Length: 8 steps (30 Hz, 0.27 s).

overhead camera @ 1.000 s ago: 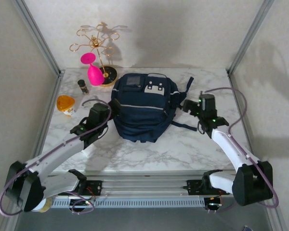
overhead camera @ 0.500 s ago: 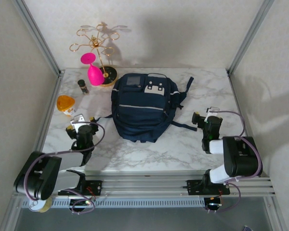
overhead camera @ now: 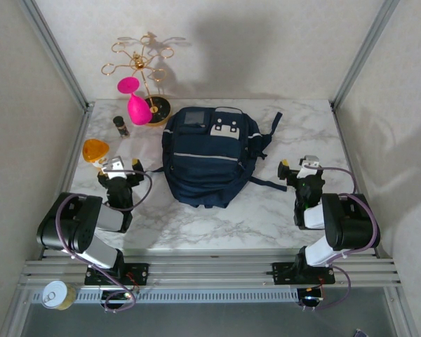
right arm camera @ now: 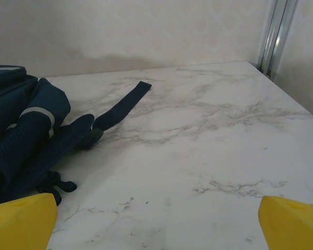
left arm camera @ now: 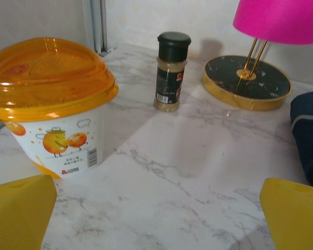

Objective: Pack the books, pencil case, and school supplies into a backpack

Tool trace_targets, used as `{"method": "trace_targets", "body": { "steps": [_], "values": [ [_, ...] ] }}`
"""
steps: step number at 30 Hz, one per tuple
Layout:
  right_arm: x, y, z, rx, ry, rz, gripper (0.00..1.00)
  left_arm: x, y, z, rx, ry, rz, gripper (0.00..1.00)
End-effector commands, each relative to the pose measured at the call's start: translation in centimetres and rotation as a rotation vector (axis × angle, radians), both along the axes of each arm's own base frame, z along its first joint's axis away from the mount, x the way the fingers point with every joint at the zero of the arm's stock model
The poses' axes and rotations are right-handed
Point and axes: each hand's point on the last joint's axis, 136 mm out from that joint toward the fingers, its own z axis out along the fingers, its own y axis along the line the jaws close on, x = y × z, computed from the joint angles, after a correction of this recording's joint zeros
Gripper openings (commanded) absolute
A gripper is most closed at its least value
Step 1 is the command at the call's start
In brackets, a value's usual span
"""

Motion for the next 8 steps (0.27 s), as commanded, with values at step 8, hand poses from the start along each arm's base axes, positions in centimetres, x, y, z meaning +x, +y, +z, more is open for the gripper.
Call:
{"method": "trace_targets", "body": {
  "steps": [8],
  "values": [
    [0.34,-0.14,1.21,-0.012,-0.049,0.001,0.99,0.66,-0.38,1.87,-0.023,-0.077,-0.027,0.99]
  ]
}}
